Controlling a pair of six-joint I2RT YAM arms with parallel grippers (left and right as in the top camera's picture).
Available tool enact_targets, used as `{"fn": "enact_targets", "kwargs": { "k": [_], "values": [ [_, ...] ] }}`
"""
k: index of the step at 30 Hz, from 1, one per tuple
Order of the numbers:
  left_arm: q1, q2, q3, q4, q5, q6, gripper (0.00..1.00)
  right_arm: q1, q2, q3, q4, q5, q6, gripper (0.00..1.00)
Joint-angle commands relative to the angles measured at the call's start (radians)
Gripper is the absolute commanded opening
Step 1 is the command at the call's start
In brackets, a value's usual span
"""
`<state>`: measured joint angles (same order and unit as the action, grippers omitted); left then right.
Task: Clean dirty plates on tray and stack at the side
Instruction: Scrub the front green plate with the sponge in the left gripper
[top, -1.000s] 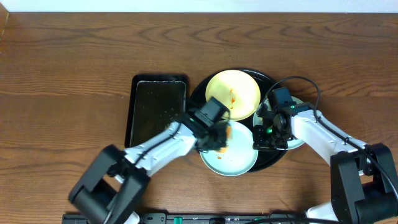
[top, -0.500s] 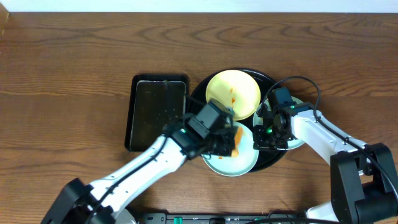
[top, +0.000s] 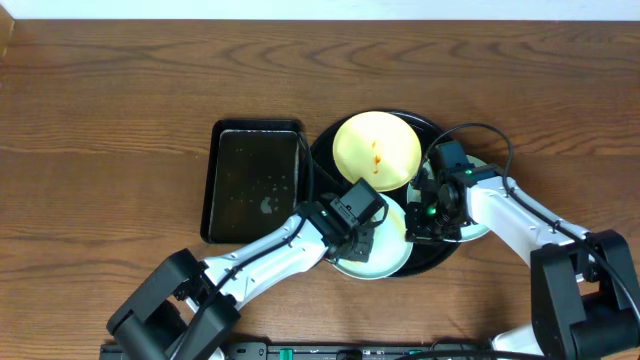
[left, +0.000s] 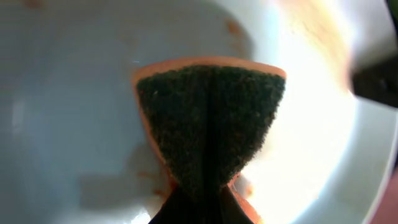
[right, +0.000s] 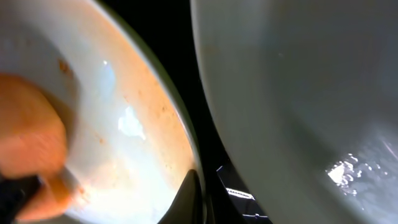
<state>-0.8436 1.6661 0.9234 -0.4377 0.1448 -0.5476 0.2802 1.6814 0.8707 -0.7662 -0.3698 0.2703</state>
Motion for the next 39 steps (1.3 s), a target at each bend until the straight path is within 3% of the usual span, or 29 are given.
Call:
{"fn": "enact_targets", "kwargs": {
  "k": [1, 6, 13, 26, 33, 39],
  "values": [
    [0.046, -0.005, 0.013, -0.013, -0.200, 0.020, 0.07, 0.003, 0.011, -0.003, -0.009, 0.074, -0.005, 0.01],
    [0.086, -0.068, 0.043, 0.003, -0.179, 0.020, 0.07, 0.003, 0.011, -0.003, -0.009, 0.074, -0.006, 0.01],
    [0.034, -0.078, 0.043, 0.022, 0.053, 0.019, 0.07, 0.003, 0.011, -0.003, -0.012, 0.074, -0.005, 0.01],
    [-0.105, 0.045, 0.043, 0.158, 0.056, 0.000, 0.08, 0.003, 0.011, -0.003, -0.024, 0.074, -0.006, 0.01],
    [-0.085, 0.127, 0.043, 0.210, 0.050, 0.092, 0.08, 0.003, 0.011, -0.003, -0.027, 0.074, -0.006, 0.01],
    [0.028, 0.109, 0.043, 0.166, -0.025, 0.090, 0.07, 0.003, 0.011, -0.003, -0.031, 0.074, -0.006, 0.01]
  ]
}}
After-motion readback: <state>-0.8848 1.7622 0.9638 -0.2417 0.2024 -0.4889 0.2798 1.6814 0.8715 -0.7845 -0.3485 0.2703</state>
